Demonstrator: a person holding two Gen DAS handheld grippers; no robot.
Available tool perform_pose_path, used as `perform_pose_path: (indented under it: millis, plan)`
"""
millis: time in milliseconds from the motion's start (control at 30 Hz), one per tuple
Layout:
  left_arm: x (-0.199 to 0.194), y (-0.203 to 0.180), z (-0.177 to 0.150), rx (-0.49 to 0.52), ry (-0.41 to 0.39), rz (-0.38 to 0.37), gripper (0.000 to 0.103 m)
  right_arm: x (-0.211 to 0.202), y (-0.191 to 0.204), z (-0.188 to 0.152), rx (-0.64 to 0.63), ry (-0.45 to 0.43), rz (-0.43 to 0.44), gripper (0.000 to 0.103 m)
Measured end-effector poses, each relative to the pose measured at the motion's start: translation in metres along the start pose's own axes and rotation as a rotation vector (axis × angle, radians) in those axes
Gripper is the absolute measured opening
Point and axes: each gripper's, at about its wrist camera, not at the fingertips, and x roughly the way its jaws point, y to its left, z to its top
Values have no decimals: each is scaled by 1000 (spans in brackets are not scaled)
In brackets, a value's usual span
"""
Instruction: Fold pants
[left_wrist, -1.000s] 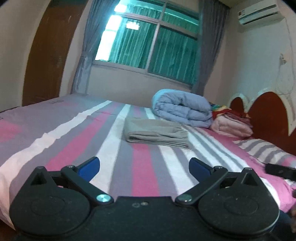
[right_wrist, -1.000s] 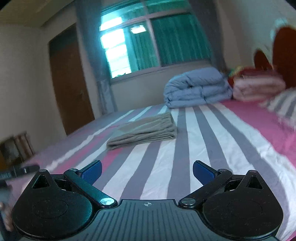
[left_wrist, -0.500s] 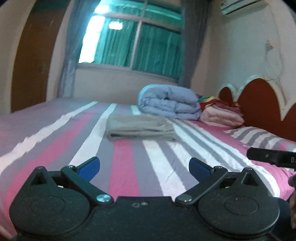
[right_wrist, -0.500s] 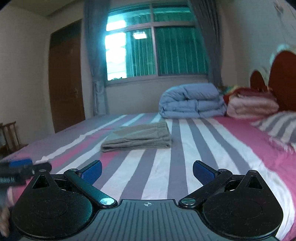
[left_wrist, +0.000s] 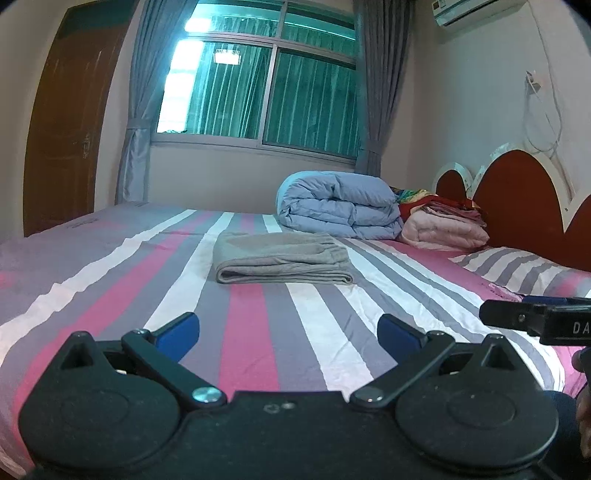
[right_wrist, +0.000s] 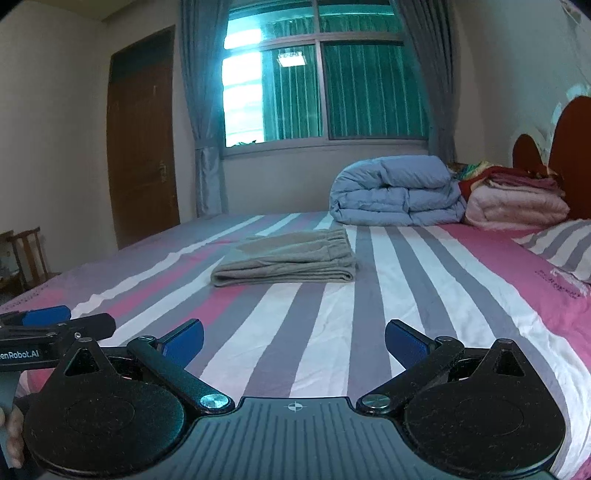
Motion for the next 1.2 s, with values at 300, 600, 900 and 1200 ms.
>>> perform_pose_path:
  millis: [300,600,900,1200]
  plan:
    - [0,-1,1,-1,5,-2,97,1,-5,0,7,7,1,103]
    - [0,0,1,1,2,1,97,0,-6,0,7,7,2,103]
    - [1,0,1,2,0,3,97,0,-6,1,8,5,1,103]
    - [1,0,1,3,-1,2,97,0,-6,1,8,5,1,103]
